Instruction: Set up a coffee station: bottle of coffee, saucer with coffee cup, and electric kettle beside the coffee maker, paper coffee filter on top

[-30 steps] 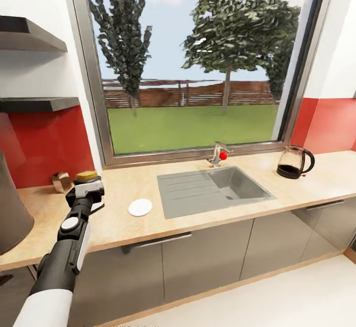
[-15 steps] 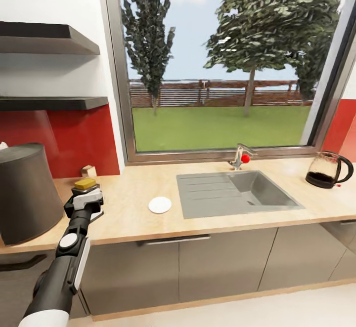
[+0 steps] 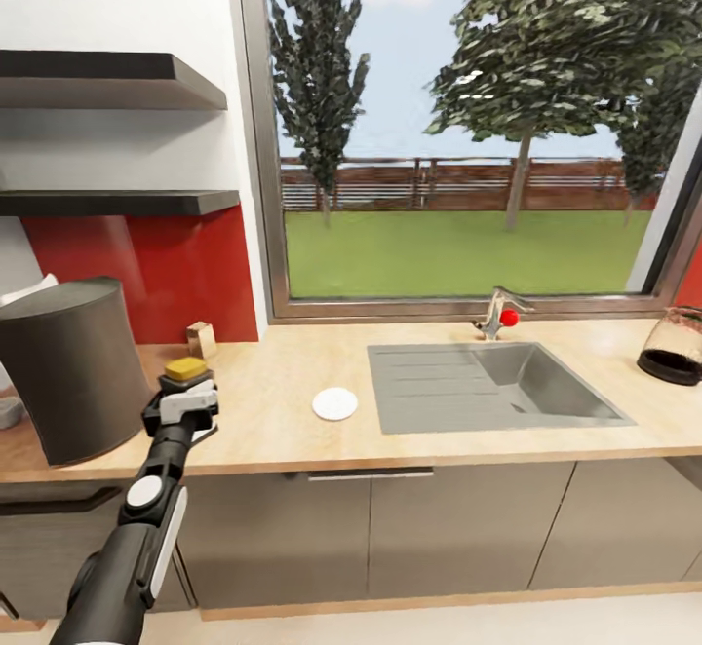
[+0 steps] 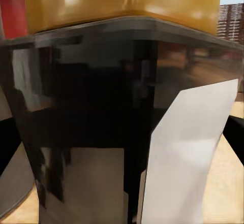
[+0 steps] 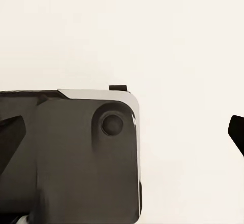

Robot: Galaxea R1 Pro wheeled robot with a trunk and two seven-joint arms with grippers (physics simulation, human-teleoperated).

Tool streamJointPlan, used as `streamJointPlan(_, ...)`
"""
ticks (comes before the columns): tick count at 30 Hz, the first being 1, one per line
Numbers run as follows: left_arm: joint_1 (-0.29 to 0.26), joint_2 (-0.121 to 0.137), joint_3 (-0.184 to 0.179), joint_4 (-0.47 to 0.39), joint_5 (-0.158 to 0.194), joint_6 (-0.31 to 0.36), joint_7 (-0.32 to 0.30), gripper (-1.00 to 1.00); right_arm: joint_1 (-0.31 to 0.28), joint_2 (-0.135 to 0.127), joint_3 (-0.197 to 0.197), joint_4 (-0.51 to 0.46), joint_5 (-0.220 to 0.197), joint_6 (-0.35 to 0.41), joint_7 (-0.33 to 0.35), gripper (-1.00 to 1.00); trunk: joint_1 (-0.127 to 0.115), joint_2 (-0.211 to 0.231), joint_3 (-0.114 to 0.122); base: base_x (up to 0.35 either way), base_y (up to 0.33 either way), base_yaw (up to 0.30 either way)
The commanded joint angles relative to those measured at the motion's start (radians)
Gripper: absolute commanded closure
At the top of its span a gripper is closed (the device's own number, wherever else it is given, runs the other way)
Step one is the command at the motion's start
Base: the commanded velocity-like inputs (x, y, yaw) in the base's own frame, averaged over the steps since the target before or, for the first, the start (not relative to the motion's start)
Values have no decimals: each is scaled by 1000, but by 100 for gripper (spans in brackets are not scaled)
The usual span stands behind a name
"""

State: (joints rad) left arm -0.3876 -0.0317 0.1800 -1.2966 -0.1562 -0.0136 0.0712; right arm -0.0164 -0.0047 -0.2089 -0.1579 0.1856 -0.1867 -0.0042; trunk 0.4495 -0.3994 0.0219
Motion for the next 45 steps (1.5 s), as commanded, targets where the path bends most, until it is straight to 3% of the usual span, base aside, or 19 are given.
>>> streamJointPlan(1,0,0,-2,2,-10,-2,2,100,-1,0,-8,1,11,-4,0,-100,0,-1,0,132,-67,8)
streamJointPlan(9,1,1,-3,22,-5,-2,1,100,-1,-1,-7,0,11,-5,0,-100,0,-1,0,218,-143,2)
streamJointPlan(16,-11,2,0,126,18,-7,8,100,-1,-2,-8,0,11,-5,0,-100,0,-1,0,274,-141,0)
streamJointPlan(21,-14,2,3,166,39,-57,19,100,-1,-2,-9,0,11,-5,1,-100,0,-1,0,299,-113,0)
streamJointPlan(25,-15,5,3,193,54,-100,77,100,-1,-2,-10,0,10,-4,0,-100,0,-1,0,303,-106,41)
streamJointPlan(26,-16,8,2,233,57,-106,103,100,-1,-2,-10,0,9,-4,0,-100,0,-1,0,304,-104,219)
streamJointPlan(32,-16,6,5,278,57,-164,122,100,-1,-3,-10,0,9,-4,0,-100,0,-1,0,181,-38,190)
streamJointPlan(39,-16,9,7,281,57,-177,189,100,-1,-3,-10,0,9,-4,0,-100,0,-1,0,8,-1,15)
streamJointPlan(45,-16,11,6,281,54,-178,203,100,-1,-2,-10,0,10,-4,0,-100,0,-1,0,1,0,122)
